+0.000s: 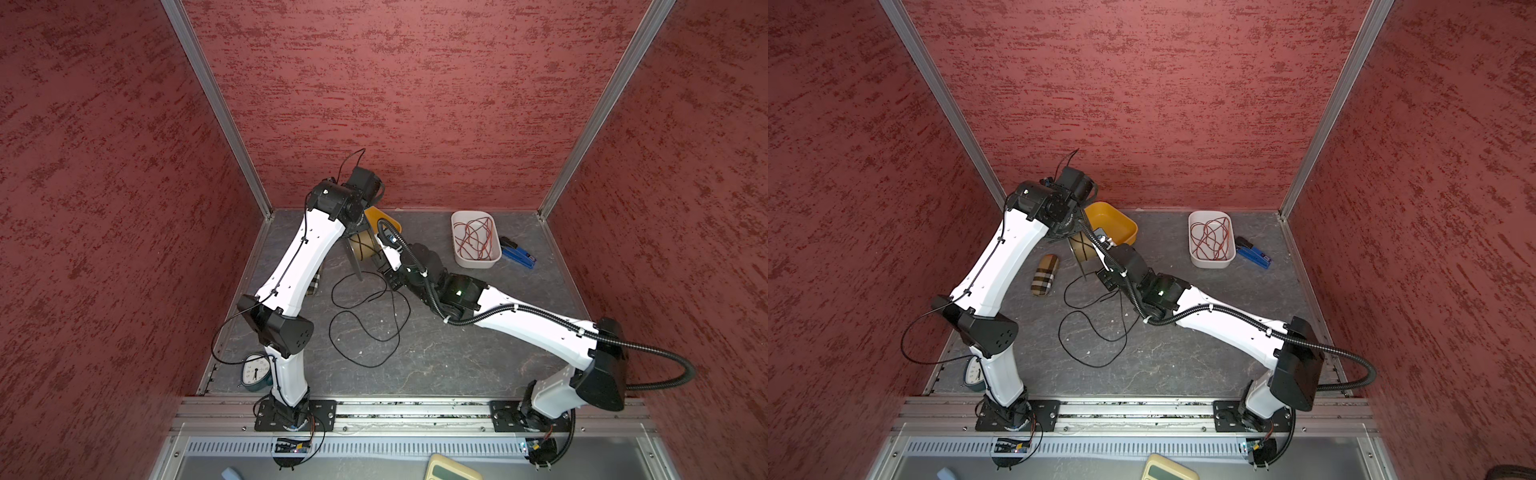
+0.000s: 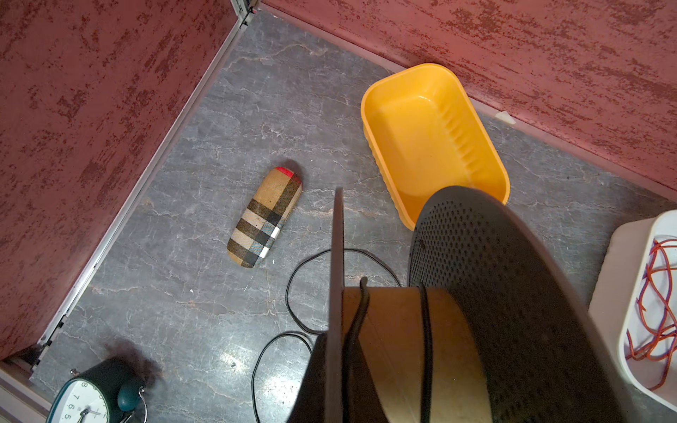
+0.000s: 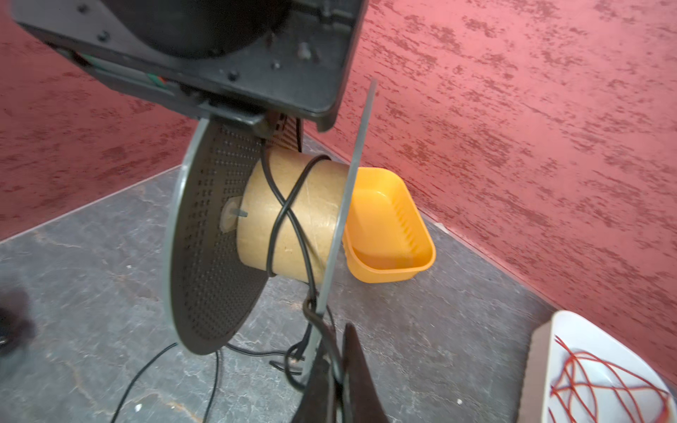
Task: Wrap the cables
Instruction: 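Wrap the cable over the spool top with the right gripper toward the left gripper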
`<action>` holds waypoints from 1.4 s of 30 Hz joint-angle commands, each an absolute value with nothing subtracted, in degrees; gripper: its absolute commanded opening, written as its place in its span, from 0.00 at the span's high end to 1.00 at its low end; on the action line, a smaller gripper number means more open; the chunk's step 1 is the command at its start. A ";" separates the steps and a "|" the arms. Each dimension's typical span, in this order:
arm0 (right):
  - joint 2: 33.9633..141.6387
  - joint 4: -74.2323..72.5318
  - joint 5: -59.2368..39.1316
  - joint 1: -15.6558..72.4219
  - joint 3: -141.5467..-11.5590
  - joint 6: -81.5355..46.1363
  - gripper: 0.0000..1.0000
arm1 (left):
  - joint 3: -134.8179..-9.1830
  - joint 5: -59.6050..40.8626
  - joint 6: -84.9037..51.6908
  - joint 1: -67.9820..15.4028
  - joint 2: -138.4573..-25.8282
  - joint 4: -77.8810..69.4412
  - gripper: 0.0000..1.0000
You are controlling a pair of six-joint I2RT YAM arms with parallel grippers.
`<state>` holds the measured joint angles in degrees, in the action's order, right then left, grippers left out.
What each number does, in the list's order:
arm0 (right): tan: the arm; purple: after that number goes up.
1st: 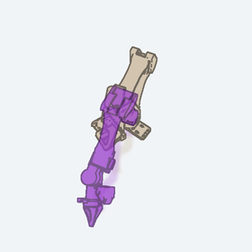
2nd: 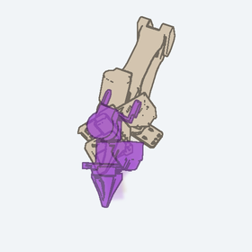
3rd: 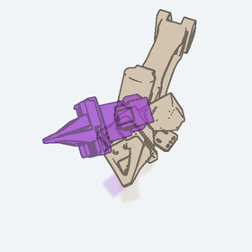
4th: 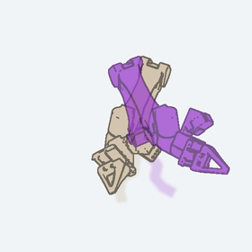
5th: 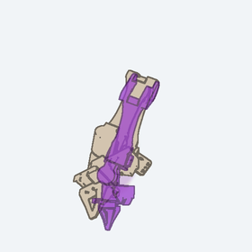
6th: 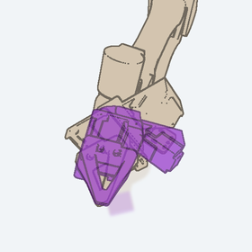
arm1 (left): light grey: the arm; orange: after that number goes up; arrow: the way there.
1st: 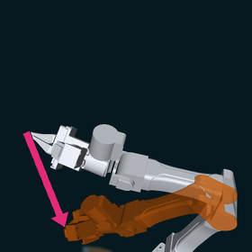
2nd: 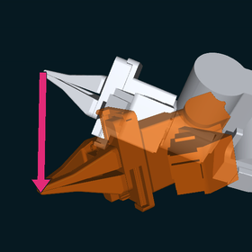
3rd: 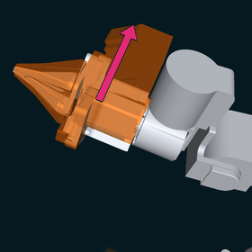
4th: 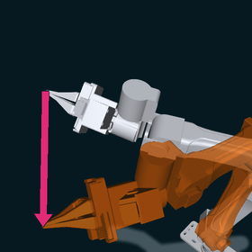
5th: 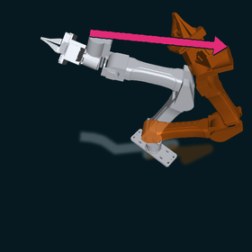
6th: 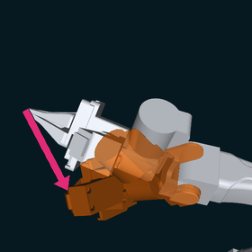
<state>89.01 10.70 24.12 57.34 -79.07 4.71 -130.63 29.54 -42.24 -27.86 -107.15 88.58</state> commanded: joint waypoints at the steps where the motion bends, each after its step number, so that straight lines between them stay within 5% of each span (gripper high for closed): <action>1: 88.05 5.40 31.99 56.74 -82.33 4.83 0.99 | -131.46 32.77 -35.79 -28.02 -107.41 88.23 1.00; 17: 87.50 0.24 23.74 52.98 -83.45 5.81 0.91 | -130.87 29.80 -26.68 -30.05 -106.92 86.05 1.00; 42: 94.64 13.99 0.73 39.61 -94.97 -5.67 0.89 | -121.76 25.24 -10.72 -33.89 -98.06 75.60 1.00</action>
